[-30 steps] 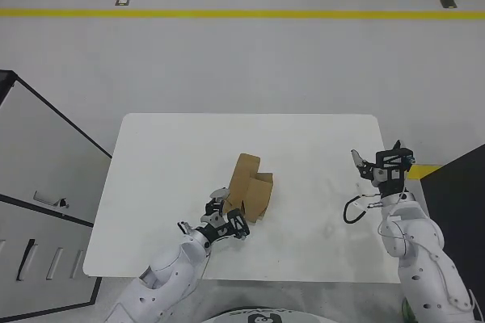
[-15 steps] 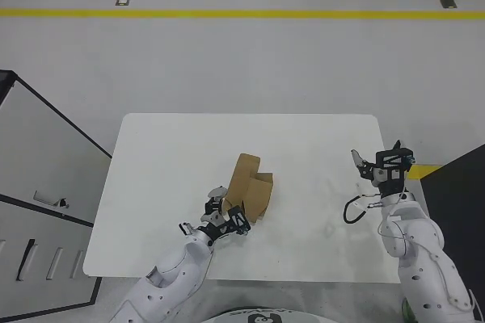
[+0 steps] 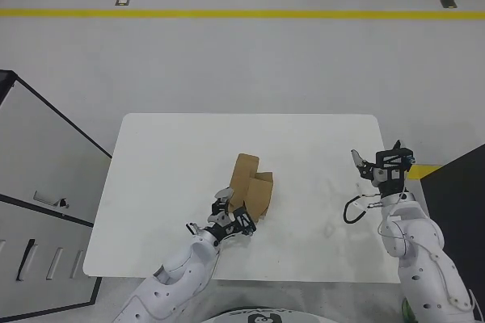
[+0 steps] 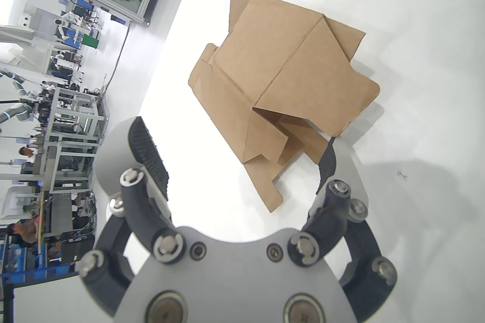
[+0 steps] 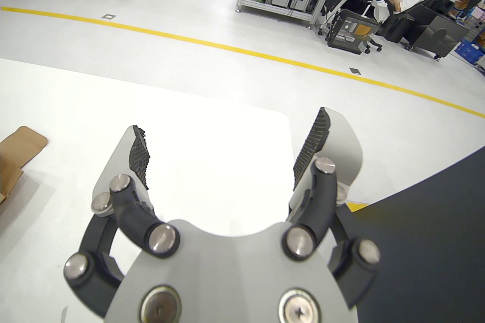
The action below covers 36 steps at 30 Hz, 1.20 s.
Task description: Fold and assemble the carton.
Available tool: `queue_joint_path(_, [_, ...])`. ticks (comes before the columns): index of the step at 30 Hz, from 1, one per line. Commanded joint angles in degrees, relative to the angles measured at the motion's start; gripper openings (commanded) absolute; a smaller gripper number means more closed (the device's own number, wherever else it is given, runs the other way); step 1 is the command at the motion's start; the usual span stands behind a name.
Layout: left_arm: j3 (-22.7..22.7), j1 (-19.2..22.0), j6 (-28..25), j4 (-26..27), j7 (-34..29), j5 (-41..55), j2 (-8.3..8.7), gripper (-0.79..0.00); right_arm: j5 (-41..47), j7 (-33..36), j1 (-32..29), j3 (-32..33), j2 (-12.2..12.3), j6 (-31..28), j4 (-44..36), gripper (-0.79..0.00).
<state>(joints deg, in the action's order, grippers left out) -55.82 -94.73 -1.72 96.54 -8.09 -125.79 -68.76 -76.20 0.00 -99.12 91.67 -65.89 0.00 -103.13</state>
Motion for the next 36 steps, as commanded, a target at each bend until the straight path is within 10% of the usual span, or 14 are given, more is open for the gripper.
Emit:
queue_joint_path(1, [-0.2,0.2,0.7,-0.5,-0.2,0.2,-0.08,-0.04,0.0,0.0,0.0,0.0,0.0,0.0,0.0,0.0])
queue_joint_path(28, [0.8,2.7,1.4,-5.4,0.5,2.1,-1.22,-0.388,0.0,0.0,0.0,0.0,0.0,0.0,0.0,0.0])
queue_joint_path(36, [1.9,3.9,-0.3,-6.9,0.6,1.7,-1.57,-0.36,0.0,0.0,0.0,0.0,0.0,0.0,0.0,0.0])
